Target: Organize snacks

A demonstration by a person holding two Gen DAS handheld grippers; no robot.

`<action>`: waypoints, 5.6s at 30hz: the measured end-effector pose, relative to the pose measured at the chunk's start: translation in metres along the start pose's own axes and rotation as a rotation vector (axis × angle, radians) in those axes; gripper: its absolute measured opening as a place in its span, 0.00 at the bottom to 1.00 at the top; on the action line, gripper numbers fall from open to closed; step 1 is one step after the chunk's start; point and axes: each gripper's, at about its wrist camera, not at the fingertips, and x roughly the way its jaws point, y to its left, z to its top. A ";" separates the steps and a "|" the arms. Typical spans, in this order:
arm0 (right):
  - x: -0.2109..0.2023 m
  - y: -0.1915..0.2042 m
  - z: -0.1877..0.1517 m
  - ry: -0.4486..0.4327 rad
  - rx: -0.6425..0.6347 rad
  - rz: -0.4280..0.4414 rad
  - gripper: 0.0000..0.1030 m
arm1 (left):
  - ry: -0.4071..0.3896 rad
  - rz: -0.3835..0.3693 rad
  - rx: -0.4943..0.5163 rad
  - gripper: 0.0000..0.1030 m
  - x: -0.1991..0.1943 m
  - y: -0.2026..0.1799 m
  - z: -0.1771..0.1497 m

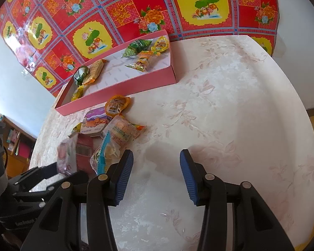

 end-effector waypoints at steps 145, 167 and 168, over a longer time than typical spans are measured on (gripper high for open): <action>0.034 0.017 0.124 -0.085 -0.125 0.013 0.17 | -0.214 0.136 0.037 0.73 0.018 0.057 0.137; 0.074 0.022 0.131 -0.015 -0.126 0.047 0.17 | -0.166 0.157 0.030 0.72 0.050 0.069 0.144; 0.075 0.021 0.132 -0.015 -0.122 0.051 0.17 | -0.166 0.157 0.031 0.72 0.051 0.069 0.145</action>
